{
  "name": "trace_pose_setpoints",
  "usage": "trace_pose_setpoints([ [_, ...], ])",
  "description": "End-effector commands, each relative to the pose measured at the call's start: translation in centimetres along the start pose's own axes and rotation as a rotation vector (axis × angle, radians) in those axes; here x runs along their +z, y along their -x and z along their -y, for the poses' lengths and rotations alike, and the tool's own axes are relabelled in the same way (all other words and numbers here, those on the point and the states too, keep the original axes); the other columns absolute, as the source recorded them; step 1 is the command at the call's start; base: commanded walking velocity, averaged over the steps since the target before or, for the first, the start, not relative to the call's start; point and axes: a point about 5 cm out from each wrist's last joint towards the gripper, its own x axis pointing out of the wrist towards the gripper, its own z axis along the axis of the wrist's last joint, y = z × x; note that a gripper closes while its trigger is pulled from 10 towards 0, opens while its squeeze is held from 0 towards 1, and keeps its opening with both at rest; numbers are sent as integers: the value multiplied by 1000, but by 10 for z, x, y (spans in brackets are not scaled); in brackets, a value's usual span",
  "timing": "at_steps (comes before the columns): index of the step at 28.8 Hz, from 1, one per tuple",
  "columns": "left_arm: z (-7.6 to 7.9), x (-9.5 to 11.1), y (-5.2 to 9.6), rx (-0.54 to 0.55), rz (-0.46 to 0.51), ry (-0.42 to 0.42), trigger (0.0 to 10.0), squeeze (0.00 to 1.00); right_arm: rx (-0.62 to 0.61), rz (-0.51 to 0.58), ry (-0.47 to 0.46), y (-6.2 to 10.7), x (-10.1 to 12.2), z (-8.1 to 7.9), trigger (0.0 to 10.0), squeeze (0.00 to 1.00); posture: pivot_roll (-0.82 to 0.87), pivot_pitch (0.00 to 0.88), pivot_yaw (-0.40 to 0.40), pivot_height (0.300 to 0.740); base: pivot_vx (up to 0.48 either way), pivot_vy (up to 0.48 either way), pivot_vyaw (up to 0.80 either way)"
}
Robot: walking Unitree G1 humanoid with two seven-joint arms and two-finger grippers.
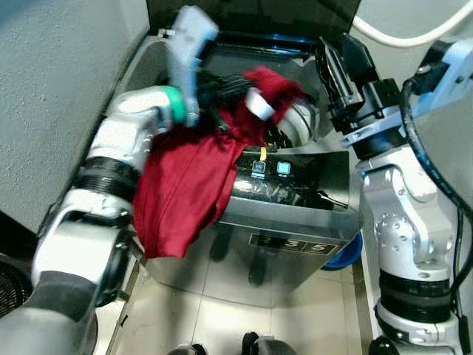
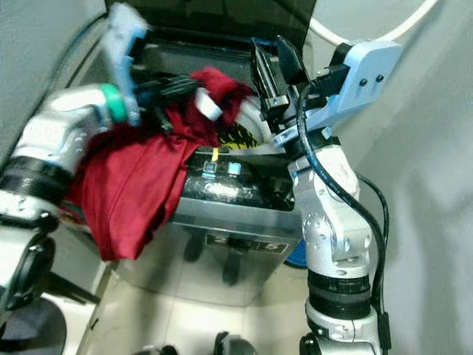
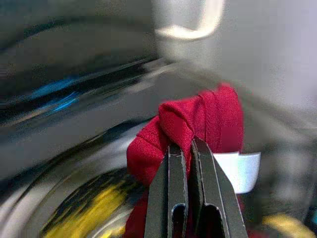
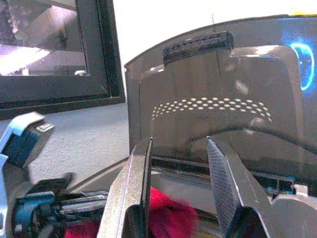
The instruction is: Clothes washing
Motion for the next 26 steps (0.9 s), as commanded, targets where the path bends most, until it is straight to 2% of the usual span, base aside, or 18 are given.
trace_pose_setpoints([
  [1, -2, -2, 7, 39, -4, 33, 10000, 1000, 5, -11, -11, 3, -1, -1, 10000, 0, 8, 141, 44, 740, 0, 0, 0],
  [3, -3, 0, 12, 49, 5, 54, 10000, 1000, 5, -13, -13, 3, -2, -1, 10000, 0, 8, 141, 44, 740, 0, 0, 0],
  [5, 1, 7, 28, 40, 22, 90, 10000, 1000, 5, -16, -16, 2, -3, -2, 10000, 0, 14, 141, 44, 740, 0, 0, 0],
  [9, 10, 11, 39, 19, 21, 82, 10000, 1000, 6, -18, -19, 1, -4, -3, 10000, 0, 15, 143, 44, 740, 0, 0, 0],
  [11, 21, 12, 48, 18, 0, -39, 10000, 1000, 8, -22, -22, 1, -4, -4, 10000, 0, 18, 145, 41, 740, 0, 0, 0],
  [12, 21, 12, 48, 18, 0, -39, 10000, 1000, 8, -22, -22, 1, -4, -4, 10000, 0, 18, 145, 41, 740, 0, 0, 0],
  [13, 29, 12, 52, 2, -1, -115, 10000, 1000, 9, -24, -24, 1, -5, -4, 10000, 0, 20, 146, 40, 740, 0, 0, 0],
  [14, 29, 12, 52, 2, -1, -115, 10000, 1000, 9, -24, -24, 1, -5, -4, 10000, 0, 20, 146, 40, 740, 0, 0, 0],
  [15, 40, 14, 57, -11, -5, -200, 10000, 1000, 11, -28, -27, 1, -6, -4, 10000, 0, 29, 149, 35, 740, 0, 0, 0],
  [17, 40, 14, 57, -11, -5, -200, 10000, 1000, 11, -28, -27, 1, -6, -4, 10000, 0, 29, 149, 35, 740, 0, 0, 0],
  [18, 62, 14, 72, 8, -26, -298, 10000, 0, 17, -33, -35, 1, -7, -5, 10000, 0, 40, 153, 34, 740, 0, 0, 0],
  [21, 69, 14, 78, 33, -41, -317, 10000, 0, 19, -34, -38, 1, -7, -6, 10000, 0, 40, 153, 34, 740, 0, 0, 0],
  [24, 74, 10, 91, 134, -73, -359, 10000, 0, 21, -40, -45, 1, -9, -6, 10000, 0, 51, 159, 31, 740, 0, 0, 0],
  [25, 74, 10, 91, 134, -73, -359, 10000, 0, 21, -40, -45, 1, -9, -6, 10000, 0, 51, 159, 31, 740, 0, 0, 0],
  [26, 74, 5, 99, 197, -91, -331, 10000, 0, 24, -44, -50, 1, -10, -6, 10000, 0, 58, 163, 26, 740, 0, 0, 0],
])
